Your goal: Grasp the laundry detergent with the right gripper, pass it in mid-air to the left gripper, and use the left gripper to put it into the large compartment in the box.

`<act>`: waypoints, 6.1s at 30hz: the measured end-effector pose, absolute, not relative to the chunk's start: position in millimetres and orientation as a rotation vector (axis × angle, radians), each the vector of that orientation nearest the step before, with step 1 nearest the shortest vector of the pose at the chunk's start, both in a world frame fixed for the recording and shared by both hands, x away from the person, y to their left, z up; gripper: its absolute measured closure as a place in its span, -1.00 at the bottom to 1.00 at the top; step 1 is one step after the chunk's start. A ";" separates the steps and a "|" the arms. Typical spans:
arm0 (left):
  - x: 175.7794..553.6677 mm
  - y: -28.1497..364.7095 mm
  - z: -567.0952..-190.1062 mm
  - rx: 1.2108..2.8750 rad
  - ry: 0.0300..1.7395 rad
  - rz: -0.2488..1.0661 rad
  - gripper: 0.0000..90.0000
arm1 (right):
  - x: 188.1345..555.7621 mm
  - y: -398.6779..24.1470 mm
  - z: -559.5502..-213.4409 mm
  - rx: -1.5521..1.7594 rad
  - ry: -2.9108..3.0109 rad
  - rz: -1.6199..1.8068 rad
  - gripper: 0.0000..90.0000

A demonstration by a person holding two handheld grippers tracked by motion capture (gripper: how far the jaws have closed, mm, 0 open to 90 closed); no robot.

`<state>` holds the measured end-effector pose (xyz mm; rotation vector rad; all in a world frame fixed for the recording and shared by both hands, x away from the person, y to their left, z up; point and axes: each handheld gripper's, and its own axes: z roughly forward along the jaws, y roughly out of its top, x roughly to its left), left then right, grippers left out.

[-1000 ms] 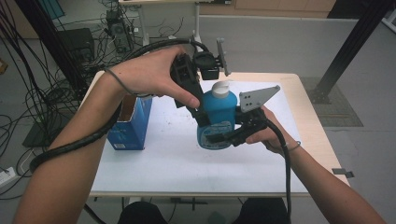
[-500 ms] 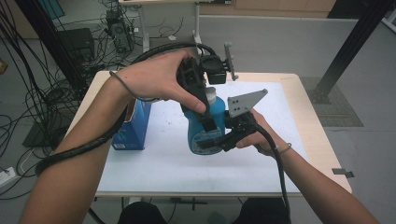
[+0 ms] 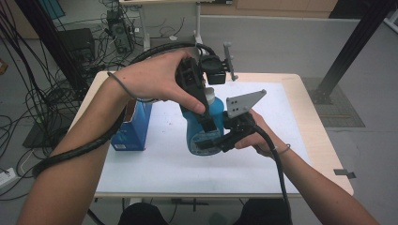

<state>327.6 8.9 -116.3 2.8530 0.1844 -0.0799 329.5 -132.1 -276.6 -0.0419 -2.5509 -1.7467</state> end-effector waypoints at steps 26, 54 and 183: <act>327.8 9.0 -115.4 2.851 0.183 -0.083 -0.78 | 330.2 -133.9 -276.5 -0.048 -2.551 -1.747 -0.06; 329.5 9.6 -114.9 2.846 0.191 -0.079 -0.79 | 330.5 -134.7 -276.3 -0.048 -2.545 -1.756 -0.06; 329.8 3.1 -111.6 2.882 0.227 -0.101 -0.19 | 327.3 -133.2 -273.7 -0.011 -2.537 -1.753 -0.06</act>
